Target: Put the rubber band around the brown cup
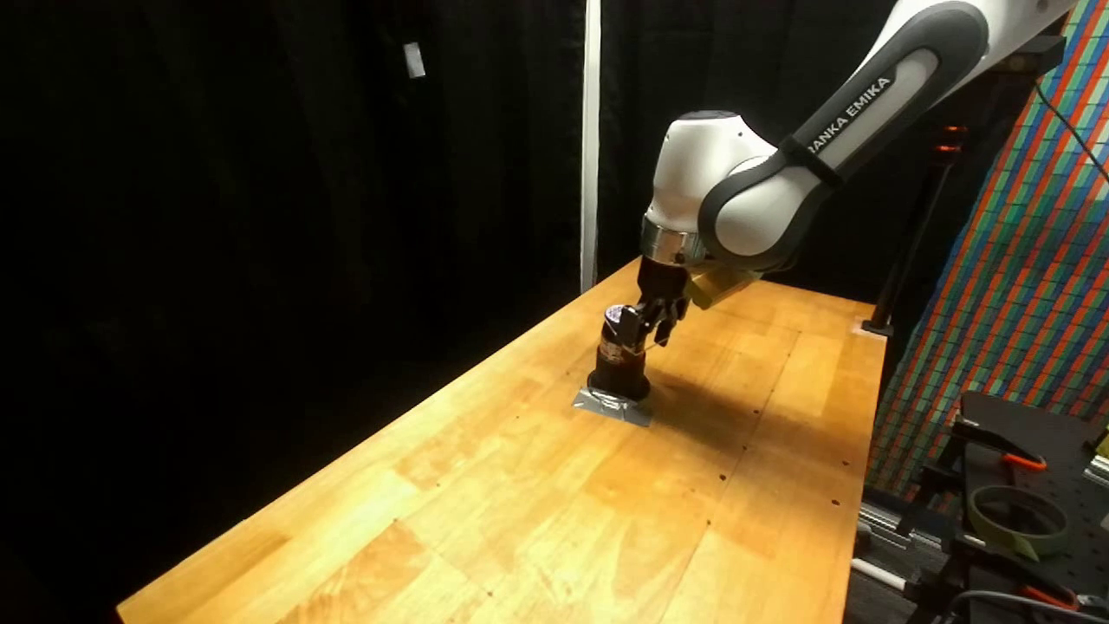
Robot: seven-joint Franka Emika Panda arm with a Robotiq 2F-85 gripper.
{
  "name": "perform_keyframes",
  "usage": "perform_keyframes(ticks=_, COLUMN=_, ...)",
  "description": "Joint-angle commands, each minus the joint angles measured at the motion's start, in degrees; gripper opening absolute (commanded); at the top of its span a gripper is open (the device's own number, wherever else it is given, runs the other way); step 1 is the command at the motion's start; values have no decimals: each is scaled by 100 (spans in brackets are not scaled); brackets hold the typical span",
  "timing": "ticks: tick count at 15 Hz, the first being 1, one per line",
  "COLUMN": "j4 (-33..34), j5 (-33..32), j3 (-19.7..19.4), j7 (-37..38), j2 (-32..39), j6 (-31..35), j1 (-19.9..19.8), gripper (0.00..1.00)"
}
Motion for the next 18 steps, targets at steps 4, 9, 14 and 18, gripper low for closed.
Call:
perform_keyframes(ticks=4, j4=-833, j5=-60, j3=-52, j7=-13, j2=-534, j6=726, j1=51, gripper=27)
perform_keyframes(ticks=9, j4=-1366, j5=192, j3=66, j7=-190, j2=-666, j6=1719, j1=-145, gripper=7)
perform_keyframes(ticks=14, j4=-1843, j5=819, j3=609, j7=-602, j2=-619, j6=3165, j1=-661, gripper=11)
perform_keyframes(ticks=18, j4=-2164, j5=719, j3=1614, j7=-619, j2=-579, j6=3932, j1=-1646, gripper=10)
